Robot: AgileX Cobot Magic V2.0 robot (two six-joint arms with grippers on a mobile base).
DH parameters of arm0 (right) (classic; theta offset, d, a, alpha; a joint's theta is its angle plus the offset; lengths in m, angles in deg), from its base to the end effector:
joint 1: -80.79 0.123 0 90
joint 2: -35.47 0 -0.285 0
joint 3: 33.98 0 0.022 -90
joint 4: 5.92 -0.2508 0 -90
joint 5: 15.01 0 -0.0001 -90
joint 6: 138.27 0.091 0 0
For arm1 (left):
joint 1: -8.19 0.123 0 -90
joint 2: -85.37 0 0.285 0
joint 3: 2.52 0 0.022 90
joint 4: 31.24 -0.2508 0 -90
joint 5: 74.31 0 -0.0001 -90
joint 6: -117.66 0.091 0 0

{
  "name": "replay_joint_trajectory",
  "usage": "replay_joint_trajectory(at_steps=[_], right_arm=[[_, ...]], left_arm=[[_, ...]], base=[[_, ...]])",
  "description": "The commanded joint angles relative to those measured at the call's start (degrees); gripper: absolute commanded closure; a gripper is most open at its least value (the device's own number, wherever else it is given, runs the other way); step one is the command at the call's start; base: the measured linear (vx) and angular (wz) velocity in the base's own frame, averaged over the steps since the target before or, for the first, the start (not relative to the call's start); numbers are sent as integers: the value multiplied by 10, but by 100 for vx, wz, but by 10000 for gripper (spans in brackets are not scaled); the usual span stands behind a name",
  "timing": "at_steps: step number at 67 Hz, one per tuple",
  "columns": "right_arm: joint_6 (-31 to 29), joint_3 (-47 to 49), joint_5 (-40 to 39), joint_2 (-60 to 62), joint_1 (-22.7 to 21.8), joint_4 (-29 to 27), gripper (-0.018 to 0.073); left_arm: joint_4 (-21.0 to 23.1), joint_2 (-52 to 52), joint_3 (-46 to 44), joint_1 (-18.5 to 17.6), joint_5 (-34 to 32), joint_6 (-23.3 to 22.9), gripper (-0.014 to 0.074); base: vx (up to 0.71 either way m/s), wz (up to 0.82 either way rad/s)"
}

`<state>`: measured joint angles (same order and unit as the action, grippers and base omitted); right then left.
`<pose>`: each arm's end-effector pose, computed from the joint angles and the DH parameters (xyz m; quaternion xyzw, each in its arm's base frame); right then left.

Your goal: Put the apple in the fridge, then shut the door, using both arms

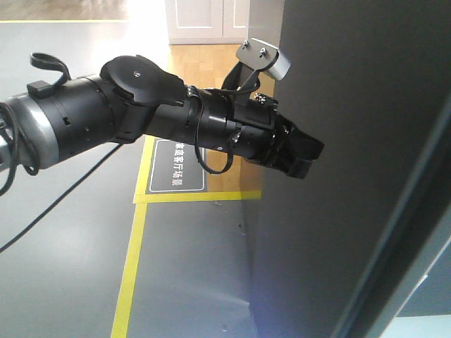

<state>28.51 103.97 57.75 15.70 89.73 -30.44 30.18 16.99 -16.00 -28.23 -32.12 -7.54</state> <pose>-0.0021 0.0362 0.3002 -0.1931 0.8807 0.1971 0.3849 0.3052 -0.2920 0.3357 0.4104 0.7369 -0.3986 0.3600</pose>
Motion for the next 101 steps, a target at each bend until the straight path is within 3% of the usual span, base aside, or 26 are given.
replay_joint_trajectory(at_steps=[1,9,14,22,36,58,65,78,87,98,101], right_arm=[[-4,12,2,-7,-4,-15,43],[-4,12,2,-7,-4,-15,43],[-4,12,2,-7,-4,-15,43],[-4,12,2,-7,-4,-15,43],[-4,12,2,-7,-4,-15,43],[-4,12,-2,-7,-4,-15,43],[-4,12,-18,-7,-4,-12,43],[-4,12,-57,-7,-4,23,104],[-4,12,-90,-11,-4,48,279],[-9,12,-129,-37,-4,47,568],[-14,12,-139,-49,-4,47,575]], left_arm=[[-82,-59,-19,-1,-11,-92,603],[-243,-96,-16,-1,-8,-257,603],[-317,-128,2,-2,-28,-327,603],[-383,-195,70,-2,-81,-371,603],[-440,-300,205,-1,-109,-400,603],[-650,-417,361,-1,-102,-619,603],[-678,-441,391,-1,-84,-642,603],[-681,-466,412,-1,-86,-651,603],[-680,-466,412,-1,-80,-651,603],[-680,-466,412,-1,-80,-651,603],[-680,-466,412,-1,-80,-651,603]], base=[[0,0],[0,0],[0,0],[0,0],[0,0],[0,0],[0,0],[0,0],[0,0],[0,0],[0,0]])
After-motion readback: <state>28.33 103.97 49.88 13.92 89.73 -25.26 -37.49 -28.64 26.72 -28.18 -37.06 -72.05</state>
